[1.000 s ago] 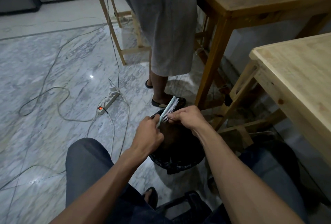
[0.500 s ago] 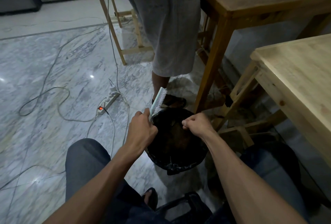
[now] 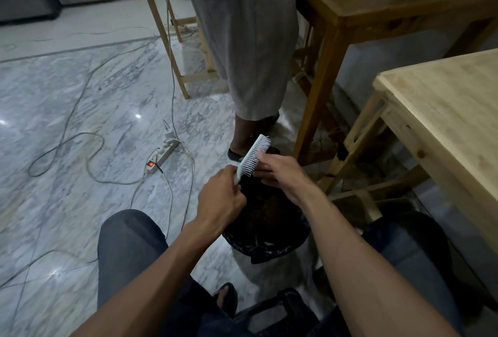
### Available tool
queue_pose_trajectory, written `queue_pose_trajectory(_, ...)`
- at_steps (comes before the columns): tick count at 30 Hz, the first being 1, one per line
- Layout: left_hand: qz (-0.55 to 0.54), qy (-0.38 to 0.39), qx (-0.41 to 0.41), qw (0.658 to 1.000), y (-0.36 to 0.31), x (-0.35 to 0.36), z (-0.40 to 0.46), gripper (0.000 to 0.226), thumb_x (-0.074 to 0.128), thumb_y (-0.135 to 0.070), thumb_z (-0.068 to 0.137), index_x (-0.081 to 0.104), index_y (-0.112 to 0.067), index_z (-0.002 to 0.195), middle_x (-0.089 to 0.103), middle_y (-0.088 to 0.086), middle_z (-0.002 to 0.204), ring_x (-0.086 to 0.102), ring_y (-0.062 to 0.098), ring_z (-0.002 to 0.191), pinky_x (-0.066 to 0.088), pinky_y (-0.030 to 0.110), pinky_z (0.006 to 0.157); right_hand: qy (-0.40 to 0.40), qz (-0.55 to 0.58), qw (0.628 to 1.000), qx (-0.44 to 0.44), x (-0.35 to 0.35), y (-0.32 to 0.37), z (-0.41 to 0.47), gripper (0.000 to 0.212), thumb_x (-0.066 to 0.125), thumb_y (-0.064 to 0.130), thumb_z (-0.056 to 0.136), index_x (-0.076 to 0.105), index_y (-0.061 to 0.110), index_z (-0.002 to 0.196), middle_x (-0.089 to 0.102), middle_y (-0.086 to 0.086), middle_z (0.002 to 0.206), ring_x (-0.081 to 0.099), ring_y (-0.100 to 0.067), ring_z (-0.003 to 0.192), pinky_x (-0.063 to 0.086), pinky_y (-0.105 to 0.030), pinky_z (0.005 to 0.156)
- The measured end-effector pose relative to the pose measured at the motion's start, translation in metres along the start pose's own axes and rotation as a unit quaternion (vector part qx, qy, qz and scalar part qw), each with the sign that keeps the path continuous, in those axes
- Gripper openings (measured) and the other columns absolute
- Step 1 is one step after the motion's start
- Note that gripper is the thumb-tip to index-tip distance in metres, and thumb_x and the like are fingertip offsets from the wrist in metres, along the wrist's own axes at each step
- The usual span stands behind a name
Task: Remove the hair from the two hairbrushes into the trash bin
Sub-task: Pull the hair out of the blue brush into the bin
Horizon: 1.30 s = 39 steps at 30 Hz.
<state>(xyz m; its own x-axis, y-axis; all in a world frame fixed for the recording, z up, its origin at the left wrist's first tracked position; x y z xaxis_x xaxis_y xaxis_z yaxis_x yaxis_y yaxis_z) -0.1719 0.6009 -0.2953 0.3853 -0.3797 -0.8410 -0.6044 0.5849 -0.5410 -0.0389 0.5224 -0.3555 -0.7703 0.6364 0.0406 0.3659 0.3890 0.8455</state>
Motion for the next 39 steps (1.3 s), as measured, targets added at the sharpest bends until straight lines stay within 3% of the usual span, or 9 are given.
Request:
queue_pose_trajectory(5, 0.001, 0.016, 0.018, 1.0, 0.0, 0.002, -0.006, 0.031, 0.058, -0.008, 0.08, 0.063, -0.014, 0.111, 0.062, 0.004, 0.087, 0.058, 0.029, 0.078, 0.034, 0.033, 0.058, -0.053, 0.039, 0.998, -0.024, -0.014, -0.006, 0.002, 0.012, 0.072, 0.002, 0.093, 0.071, 0.005, 0.08, 0.07, -0.005, 0.062, 0.062, -0.006, 0.048, 0.057, -0.02, 0.057)
queue_pose_trajectory(11, 0.004, -0.016, -0.028, 0.999, 0.019, -0.012, 0.002, 0.019, 0.055, -0.009, 0.08, 0.058, -0.011, 0.099, 0.064, 0.008, 0.086, 0.057, 0.032, 0.076, 0.038, 0.038, 0.056, -0.141, -0.111, 0.984, -0.012, -0.042, -0.027, 0.002, 0.021, 0.071, 0.006, 0.092, 0.078, 0.013, 0.074, 0.078, -0.011, 0.08, 0.069, -0.013, 0.067, 0.064, -0.031, 0.077)
queue_pose_trajectory(14, 0.003, -0.022, -0.035, 0.999, 0.021, -0.018, 0.004, 0.023, 0.054, -0.009, 0.083, 0.059, -0.011, 0.105, 0.065, 0.008, 0.087, 0.059, 0.033, 0.077, 0.045, 0.042, 0.06, -0.037, -0.272, 0.961, 0.021, -0.026, -0.033, 0.004, 0.029, 0.057, 0.003, 0.097, 0.078, 0.019, 0.109, 0.074, -0.005, 0.121, 0.073, -0.021, 0.097, 0.062, -0.032, 0.081)
queue_pose_trajectory(16, 0.001, -0.02, -0.034, 0.999, 0.02, -0.018, 0.004, 0.026, 0.055, -0.01, 0.085, 0.059, -0.011, 0.111, 0.066, 0.008, 0.088, 0.059, 0.033, 0.076, 0.045, 0.041, 0.06, 0.067, -0.394, 0.915, 0.059, -0.01, -0.036, -0.001, 0.06, 0.047, 0.003, 0.096, 0.051, 0.026, 0.152, 0.05, -0.004, 0.152, 0.058, -0.029, 0.13, 0.054, -0.027, 0.082)
queue_pose_trajectory(18, 0.005, -0.017, -0.033, 0.999, 0.02, -0.017, 0.004, 0.03, 0.054, -0.011, 0.087, 0.059, -0.012, 0.117, 0.066, 0.007, 0.089, 0.06, 0.033, 0.077, 0.044, 0.04, 0.06, 0.073, -0.416, 0.905, 0.055, -0.009, -0.025, 0.0, 0.07, 0.047, 0.004, 0.095, 0.033, 0.023, 0.161, 0.037, -0.009, 0.163, 0.049, -0.033, 0.139, 0.051, -0.035, 0.098)
queue_pose_trajectory(23, 0.003, -0.003, -0.033, 0.999, 0.022, -0.011, 0.001, 0.032, 0.052, -0.013, 0.092, 0.057, -0.012, 0.124, 0.068, 0.011, 0.093, 0.061, 0.034, 0.081, 0.046, 0.041, 0.063, -0.101, -0.274, 0.956, -0.037, -0.038, 0.009, 0.012, 0.037, 0.075, 0.02, 0.089, 0.071, 0.017, 0.126, 0.078, -0.003, 0.103, 0.074, -0.017, 0.094, 0.063, -0.039, 0.087)
queue_pose_trajectory(27, -0.012, 0.029, -0.025, 0.999, 0.014, 0.0, -0.002, 0.033, 0.052, -0.016, 0.096, 0.054, -0.015, 0.129, 0.07, 0.013, 0.1, 0.062, 0.033, 0.085, 0.045, 0.038, 0.065, -0.023, -0.148, 0.988, -0.041, -0.016, 0.014, 0.013, 0.043, 0.07, 0.053, 0.091, 0.072, 0.021, 0.118, 0.077, 0.006, 0.105, 0.07, -0.012, 0.103, 0.055, -0.035, 0.091)
queue_pose_trajectory(34, -0.004, 0.049, -0.009, 0.999, 0.011, 0.004, -0.007, 0.033, 0.052, -0.014, 0.095, 0.056, -0.014, 0.128, 0.068, 0.012, 0.096, 0.055, 0.028, 0.079, 0.04, 0.036, 0.064, -0.059, -0.016, 0.998, -0.019, -0.014, 0.001, 0.014, 0.014, 0.077, 0.006, 0.09, 0.071, 0.002, 0.077, 0.066, -0.009, 0.067, 0.059, -0.006, 0.047, 0.055, -0.017, 0.049)
queue_pose_trajectory(39, -0.013, 0.074, -0.042, 0.996, 0.025, 0.001, -0.007, 0.024, 0.049, -0.018, 0.097, 0.058, -0.011, 0.118, 0.065, 0.009, 0.089, 0.06, 0.03, 0.082, 0.051, 0.044, 0.071, -0.152, -0.086, 0.985, -0.021, -0.041, -0.003, 0.01, 0.017, 0.072, 0.012, 0.092, 0.076, 0.012, 0.075, 0.077, -0.007, 0.076, 0.067, -0.014, 0.067, 0.06, -0.03, 0.071)
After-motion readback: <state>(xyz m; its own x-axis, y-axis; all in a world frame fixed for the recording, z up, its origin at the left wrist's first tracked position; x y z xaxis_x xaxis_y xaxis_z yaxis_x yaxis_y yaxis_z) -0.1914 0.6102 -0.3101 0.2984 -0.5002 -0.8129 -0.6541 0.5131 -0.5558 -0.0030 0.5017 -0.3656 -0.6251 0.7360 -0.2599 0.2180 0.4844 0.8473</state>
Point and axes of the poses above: each hand's wrist, its own z-axis towards the middle knuckle, its own x-axis out of the palm, y = z × x, the point moved 9 cm from there along z, towards the middle knuckle
